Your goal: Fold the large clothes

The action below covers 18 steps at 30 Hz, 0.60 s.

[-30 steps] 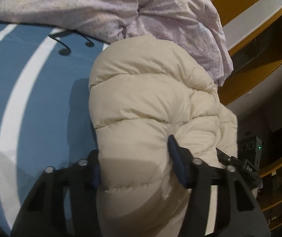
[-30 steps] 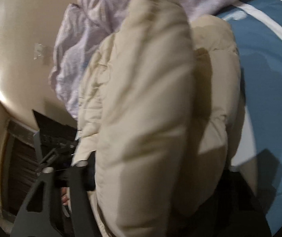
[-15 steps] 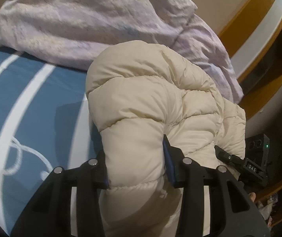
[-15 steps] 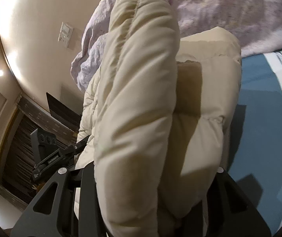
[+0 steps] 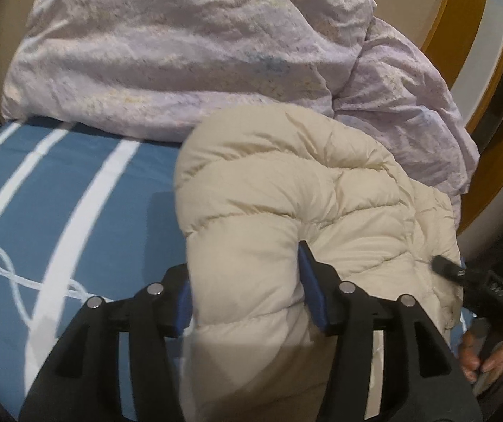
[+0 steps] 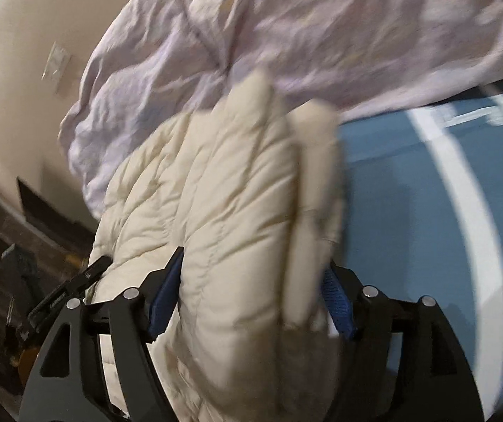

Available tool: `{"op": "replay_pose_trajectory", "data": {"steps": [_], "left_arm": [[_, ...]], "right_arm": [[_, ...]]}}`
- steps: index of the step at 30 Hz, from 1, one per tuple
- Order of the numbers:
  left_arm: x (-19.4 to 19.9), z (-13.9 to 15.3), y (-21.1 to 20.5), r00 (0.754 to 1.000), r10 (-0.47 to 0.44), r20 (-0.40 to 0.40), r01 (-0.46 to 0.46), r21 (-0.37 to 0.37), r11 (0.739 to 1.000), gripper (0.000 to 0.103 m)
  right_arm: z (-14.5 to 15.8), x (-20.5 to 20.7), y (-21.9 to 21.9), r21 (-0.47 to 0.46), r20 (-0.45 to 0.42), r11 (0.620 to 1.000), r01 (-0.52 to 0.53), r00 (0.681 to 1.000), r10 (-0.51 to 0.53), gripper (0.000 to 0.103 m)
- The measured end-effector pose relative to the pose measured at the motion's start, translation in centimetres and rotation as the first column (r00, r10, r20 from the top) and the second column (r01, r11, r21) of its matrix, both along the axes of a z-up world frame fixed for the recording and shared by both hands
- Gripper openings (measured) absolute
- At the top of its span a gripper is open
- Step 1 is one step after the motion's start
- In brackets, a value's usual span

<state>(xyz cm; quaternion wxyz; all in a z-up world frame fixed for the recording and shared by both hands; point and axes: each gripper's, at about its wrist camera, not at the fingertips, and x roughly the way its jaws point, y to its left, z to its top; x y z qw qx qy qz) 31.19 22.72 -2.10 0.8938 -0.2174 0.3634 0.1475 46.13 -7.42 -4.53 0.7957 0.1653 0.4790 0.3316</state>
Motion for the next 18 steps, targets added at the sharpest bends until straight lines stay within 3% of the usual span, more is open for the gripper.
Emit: {"op": "replay_pose_trajectory", "data": {"steps": [3, 6, 10, 14, 18], "left_arm": [[-0.6, 0.8, 0.1, 0.999, 0.033, 0.006, -0.033, 0.028, 0.999, 0.053], [-1.2, 2.3, -0.4, 0.998, 0.057, 0.025, -0.059, 0.087, 0.994, 0.053], [-1.0, 4.3, -2.3, 0.998, 0.044, 0.046, -0.051, 0.178, 0.983, 0.063], [0.0, 4.8, -4.5, 0.999, 0.025, 0.034, -0.033, 0.278, 0.960, 0.066], [1.5, 4.3, -5.4, 1.000, 0.024, 0.004, -0.025, 0.314, 0.949, 0.066]], "right_arm": [[1.6, -0.4, -1.8, -0.037, 0.072, 0.995, 0.093, 0.993, -0.090, 0.073], [2.9, -0.7, -0.8, -0.047, 0.138, 0.991, 0.123, 0.984, -0.115, 0.073], [4.7, -1.9, 1.9, -0.082, 0.221, 0.994, 0.070, 0.974, -0.051, 0.071], [4.9, -3.2, 5.0, -0.159, 0.298, 0.987, 0.020, 0.954, 0.028, 0.064], [4.3, -3.8, 6.7, -0.191, 0.337, 0.982, -0.004, 0.939, 0.069, 0.061]]}}
